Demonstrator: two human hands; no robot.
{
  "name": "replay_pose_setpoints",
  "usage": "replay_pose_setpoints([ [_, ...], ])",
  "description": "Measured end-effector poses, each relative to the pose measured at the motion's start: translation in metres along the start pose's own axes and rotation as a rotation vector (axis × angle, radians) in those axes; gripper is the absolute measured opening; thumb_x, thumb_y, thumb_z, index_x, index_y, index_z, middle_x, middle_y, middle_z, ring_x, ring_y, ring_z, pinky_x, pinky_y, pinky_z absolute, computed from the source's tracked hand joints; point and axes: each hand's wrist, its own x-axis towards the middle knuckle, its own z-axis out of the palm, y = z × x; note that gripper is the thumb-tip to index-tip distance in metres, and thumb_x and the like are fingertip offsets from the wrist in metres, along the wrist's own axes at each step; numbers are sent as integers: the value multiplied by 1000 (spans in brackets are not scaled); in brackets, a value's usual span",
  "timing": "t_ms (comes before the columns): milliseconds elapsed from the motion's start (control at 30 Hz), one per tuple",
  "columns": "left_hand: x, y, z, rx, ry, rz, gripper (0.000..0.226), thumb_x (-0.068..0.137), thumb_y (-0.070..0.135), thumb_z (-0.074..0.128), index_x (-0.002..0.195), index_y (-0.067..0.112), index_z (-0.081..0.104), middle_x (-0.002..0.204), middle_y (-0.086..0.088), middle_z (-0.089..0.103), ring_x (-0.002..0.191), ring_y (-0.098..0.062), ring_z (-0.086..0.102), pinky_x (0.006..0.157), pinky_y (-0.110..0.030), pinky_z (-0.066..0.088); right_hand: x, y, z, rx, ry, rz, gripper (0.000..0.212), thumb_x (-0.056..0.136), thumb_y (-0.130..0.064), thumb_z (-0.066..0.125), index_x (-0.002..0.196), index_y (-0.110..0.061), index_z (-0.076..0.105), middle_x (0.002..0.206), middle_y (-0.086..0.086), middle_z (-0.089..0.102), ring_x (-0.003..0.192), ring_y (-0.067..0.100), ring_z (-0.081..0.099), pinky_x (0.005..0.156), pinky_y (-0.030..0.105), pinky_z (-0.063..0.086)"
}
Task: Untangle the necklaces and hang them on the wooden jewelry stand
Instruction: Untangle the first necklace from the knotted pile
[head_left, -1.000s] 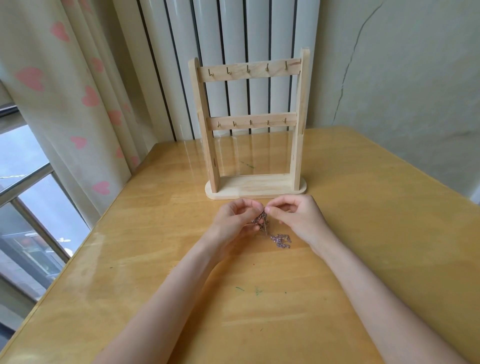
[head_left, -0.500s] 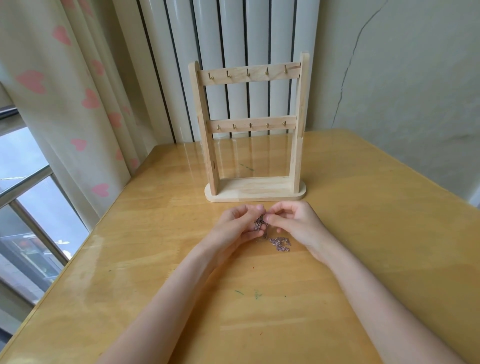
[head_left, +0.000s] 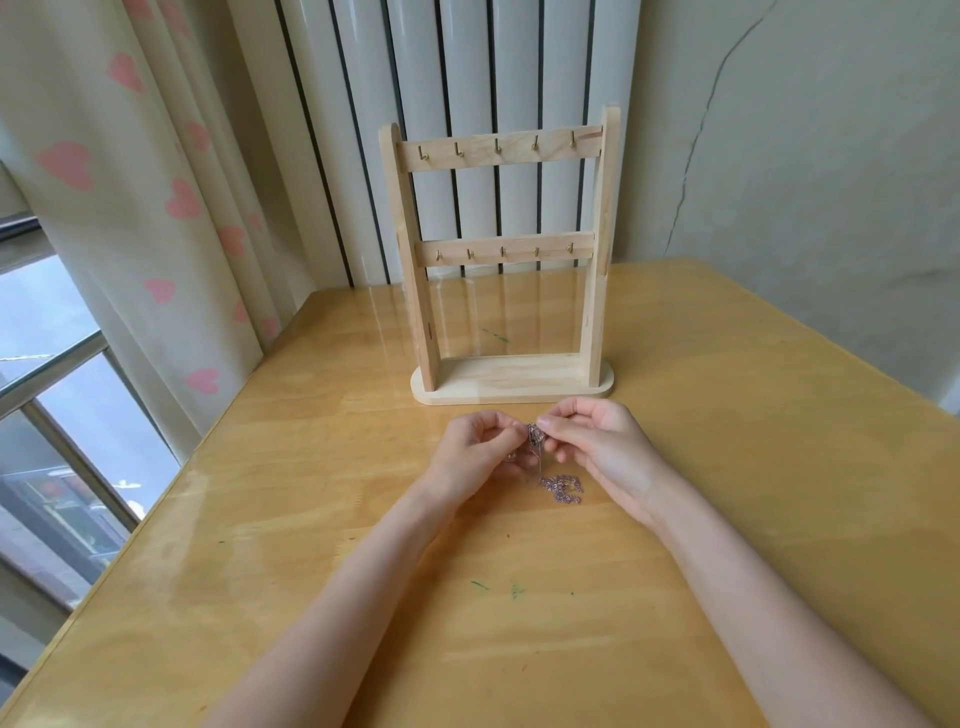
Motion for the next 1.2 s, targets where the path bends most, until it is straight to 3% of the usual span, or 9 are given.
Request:
replay_pose_setpoints([
  [100, 0, -1, -2, 29, 45, -5, 17, 91, 5, 53, 75, 10, 56, 73, -3, 56, 64, -7, 54, 63, -14, 51, 0, 0, 0, 7, 4, -7, 7, 85, 0, 61, 80, -5, 60, 63, 4, 58, 58, 11, 51, 55, 18, 42],
  [233, 1, -4, -4, -33, 69, -29, 18, 85, -1, 58, 73, 13, 56, 72, -3, 56, 67, -15, 54, 73, -25, 47, -1, 0, -2, -59, -14, -29, 9, 84, 1, 62, 87, -7, 65, 66, 1, 60, 59, 9, 51, 57, 19, 43],
  [400, 0, -3, -6, -105, 51, 8, 9, 87, 6, 60, 79, 11, 59, 68, -2, 57, 63, -9, 55, 64, -19, 49, -1, 1, 1, -139, -22, -15, 13, 84, -3, 63, 88, -14, 69, 66, -2, 59, 56, 3, 50, 57, 16, 43],
  [567, 0, -4, -4, 5, 68, 31, 10, 88, 10, 60, 78, 10, 59, 58, 4, 59, 52, -4, 55, 57, -17, 50, -1, 2, 2, -190, 4, 2, 6, 80, -7, 70, 84, -11, 69, 67, 0, 62, 55, 5, 51, 53, 14, 44],
  [800, 1, -2, -1, 70, 50, 24, 15, 90, 5, 55, 75, 9, 56, 65, -2, 55, 53, -5, 53, 65, -26, 52, -3, -1, 2, -267, 36, -23, 8, 81, -7, 66, 74, -11, 66, 63, -3, 55, 55, 8, 46, 51, 16, 41],
  [933, 2, -4, 0, 89, 48, -7, 17, 89, 5, 55, 73, 11, 56, 73, -3, 56, 61, -7, 57, 78, -34, 52, -3, -2, 6, -341, 66, -23, 16, 82, -8, 60, 67, -14, 61, 58, -4, 49, 52, 8, 43, 50, 16, 39],
  [1033, 1, -3, 0, -34, 23, -45, 16, 89, 4, 53, 73, 9, 54, 71, -3, 55, 65, -9, 56, 66, -21, 52, -5, -5, 5, -360, 22, -38, 21, 84, -8, 56, 64, -14, 59, 60, 0, 48, 54, 10, 43, 52, 17, 39],
  [1133, 0, -1, -1, -168, 49, -98, 22, 91, 5, 48, 70, 11, 51, 62, 0, 51, 57, -7, 52, 61, -18, 50, -6, -7, 6, -325, -84, -34, 23, 86, -4, 59, 65, -13, 60, 57, -1, 51, 49, 4, 45, 51, 16, 39],
  [1200, 0, -3, -2, -137, 68, -108, 23, 91, 6, 46, 69, 13, 50, 59, 2, 49, 55, -7, 48, 59, -19, 48, -5, -4, 8, -352, -122, -35, 21, 84, -5, 63, 65, -14, 61, 56, -5, 53, 48, 1, 45, 50, 14, 38],
])
